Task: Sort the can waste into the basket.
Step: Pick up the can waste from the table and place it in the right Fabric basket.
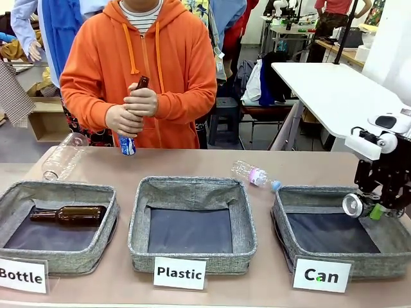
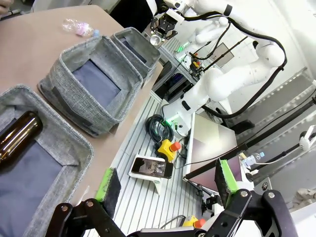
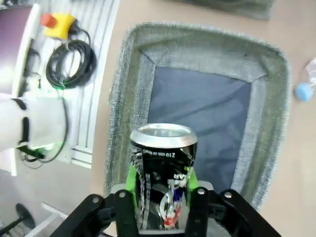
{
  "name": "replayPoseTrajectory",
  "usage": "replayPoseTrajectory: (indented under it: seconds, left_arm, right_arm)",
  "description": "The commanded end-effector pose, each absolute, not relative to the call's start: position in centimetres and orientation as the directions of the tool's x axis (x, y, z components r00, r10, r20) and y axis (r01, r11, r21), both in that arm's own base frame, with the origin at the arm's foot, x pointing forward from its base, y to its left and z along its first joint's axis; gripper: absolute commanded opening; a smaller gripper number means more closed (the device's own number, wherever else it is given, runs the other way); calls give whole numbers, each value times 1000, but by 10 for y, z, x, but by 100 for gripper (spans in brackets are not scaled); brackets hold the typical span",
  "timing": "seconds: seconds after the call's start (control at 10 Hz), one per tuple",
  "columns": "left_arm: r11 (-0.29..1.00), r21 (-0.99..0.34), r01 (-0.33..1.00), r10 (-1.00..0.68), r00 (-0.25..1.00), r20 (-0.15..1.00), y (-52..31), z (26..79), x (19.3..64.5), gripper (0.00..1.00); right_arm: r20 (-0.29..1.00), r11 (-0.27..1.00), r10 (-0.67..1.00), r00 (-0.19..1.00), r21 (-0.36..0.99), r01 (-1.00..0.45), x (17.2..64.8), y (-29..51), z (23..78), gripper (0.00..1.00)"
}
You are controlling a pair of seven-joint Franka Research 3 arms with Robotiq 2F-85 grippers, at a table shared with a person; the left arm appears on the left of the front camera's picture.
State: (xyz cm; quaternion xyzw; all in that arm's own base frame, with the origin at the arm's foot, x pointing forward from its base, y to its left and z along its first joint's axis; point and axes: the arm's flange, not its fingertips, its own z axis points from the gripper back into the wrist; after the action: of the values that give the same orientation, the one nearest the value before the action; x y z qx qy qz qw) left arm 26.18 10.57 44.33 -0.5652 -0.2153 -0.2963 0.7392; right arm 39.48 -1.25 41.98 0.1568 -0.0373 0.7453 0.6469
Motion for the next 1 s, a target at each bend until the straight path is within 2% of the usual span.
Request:
replayPoseTrajectory:
  seconds: [0.0, 0.1, 0.2, 0.3, 0.5, 0.6, 0.7, 0.8, 0.9]
  left_arm:
    - [186, -717, 672, -199, 740, 642, 105, 444, 258, 100]
    - [186, -717, 672, -199, 740, 642, 105, 444, 258, 100]
    - [186, -717, 672, -199, 740, 642, 105, 444, 258, 100]
    - [186, -717, 672, -199, 740, 642, 105, 444, 258, 100]
    - [185, -708, 681, -195, 732, 653, 106, 443, 262, 100]
    - [160, -696, 700, -176, 714, 678, 131, 466, 241, 100]
    - [149, -702, 697, -138, 717, 683, 162, 487, 217, 100]
    - [130, -667, 734, -112, 679, 725, 189, 502, 190, 100]
    - [136, -629, 765, -82, 642, 763, 206, 508, 173, 100]
  right_arm:
    - [278, -177, 950, -139, 116, -977, 394, -16, 414, 100]
    - [281, -177, 949, -140, 111, -978, 394, -18, 413, 96]
    - [287, -168, 949, -134, 99, -981, 393, -19, 412, 100]
    - [309, -143, 945, -110, 86, -986, 395, -23, 412, 100]
    - [441, -15, 897, 3, 36, -999, 401, -29, 419, 100]
    - [581, 129, 806, 113, 14, -992, 407, -33, 428, 100]
    - [704, 277, 672, 230, 49, -960, 416, -40, 437, 100]
    - [781, 387, 516, 351, 153, -909, 428, -53, 443, 100]
    - [819, 413, 369, 439, 279, -867, 439, -68, 448, 100]
